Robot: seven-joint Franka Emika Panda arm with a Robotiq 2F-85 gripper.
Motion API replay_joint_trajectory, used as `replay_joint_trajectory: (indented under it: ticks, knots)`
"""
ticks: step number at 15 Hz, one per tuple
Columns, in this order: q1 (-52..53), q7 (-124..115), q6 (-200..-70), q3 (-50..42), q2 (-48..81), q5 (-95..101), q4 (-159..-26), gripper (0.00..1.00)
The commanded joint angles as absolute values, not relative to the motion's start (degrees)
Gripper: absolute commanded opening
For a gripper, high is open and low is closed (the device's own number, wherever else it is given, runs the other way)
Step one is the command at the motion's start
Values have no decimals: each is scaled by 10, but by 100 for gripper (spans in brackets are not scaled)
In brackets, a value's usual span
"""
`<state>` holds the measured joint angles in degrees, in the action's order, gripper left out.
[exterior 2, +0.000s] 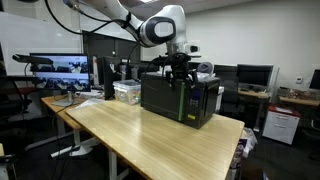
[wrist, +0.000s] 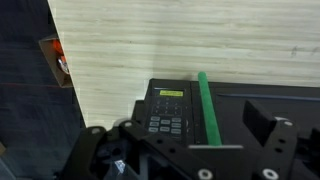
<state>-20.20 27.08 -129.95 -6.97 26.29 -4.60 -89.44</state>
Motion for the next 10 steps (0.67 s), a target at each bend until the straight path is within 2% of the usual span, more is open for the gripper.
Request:
replay_joint_trajectory:
  ticks: [1, 10]
  knots:
    - [-219, 302, -1284, -50, 297, -61, -843, 100]
    - [-217, 308, -1255, -14, 318, -68, -779, 100]
